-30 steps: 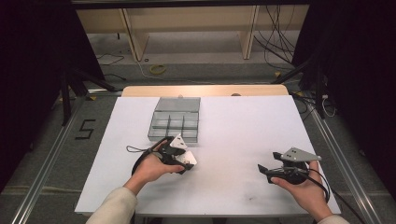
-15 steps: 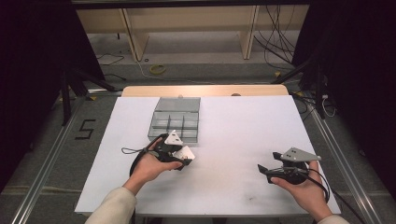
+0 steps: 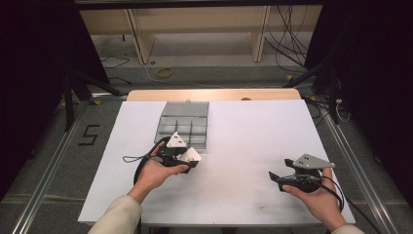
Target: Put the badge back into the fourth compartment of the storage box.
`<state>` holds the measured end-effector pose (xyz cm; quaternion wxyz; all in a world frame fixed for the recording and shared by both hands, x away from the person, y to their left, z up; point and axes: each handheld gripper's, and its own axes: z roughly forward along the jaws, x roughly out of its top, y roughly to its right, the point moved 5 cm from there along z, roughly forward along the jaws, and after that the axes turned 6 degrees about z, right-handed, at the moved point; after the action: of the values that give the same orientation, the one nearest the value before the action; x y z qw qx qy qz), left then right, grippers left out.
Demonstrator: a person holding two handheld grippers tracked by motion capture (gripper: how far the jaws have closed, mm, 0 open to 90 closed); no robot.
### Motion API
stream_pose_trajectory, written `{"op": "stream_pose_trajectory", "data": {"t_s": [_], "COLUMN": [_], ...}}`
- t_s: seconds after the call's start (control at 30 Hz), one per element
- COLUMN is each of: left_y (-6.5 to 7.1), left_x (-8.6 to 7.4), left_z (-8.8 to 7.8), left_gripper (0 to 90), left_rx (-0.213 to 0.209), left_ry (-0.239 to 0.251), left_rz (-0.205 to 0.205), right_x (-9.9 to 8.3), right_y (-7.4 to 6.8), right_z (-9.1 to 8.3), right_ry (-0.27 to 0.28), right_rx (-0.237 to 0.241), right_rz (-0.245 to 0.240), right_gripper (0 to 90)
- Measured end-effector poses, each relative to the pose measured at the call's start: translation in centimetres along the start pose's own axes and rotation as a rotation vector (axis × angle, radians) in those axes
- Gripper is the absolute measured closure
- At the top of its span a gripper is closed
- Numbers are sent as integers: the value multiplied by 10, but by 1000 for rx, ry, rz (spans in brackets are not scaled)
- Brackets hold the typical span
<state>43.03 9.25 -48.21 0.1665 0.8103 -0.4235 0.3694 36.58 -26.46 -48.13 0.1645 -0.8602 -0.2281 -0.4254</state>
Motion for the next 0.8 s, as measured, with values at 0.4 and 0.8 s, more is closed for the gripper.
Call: {"op": "stream_pose_trajectory", "data": {"t_s": [0.4, 0.8], "left_y": [-9, -19], "left_x": [3, 4], "left_z": [-8, -16], "left_gripper": [329, 329], "left_rx": [58, 118], "left_ry": [50, 82], "left_rz": [-53, -103], "right_x": [0, 0], "right_y": [0, 0], "right_z": [0, 1], "right_ry": [0, 0], "right_rx": [-1, 1], "right_rz": [1, 1], "right_gripper": [242, 242]}}
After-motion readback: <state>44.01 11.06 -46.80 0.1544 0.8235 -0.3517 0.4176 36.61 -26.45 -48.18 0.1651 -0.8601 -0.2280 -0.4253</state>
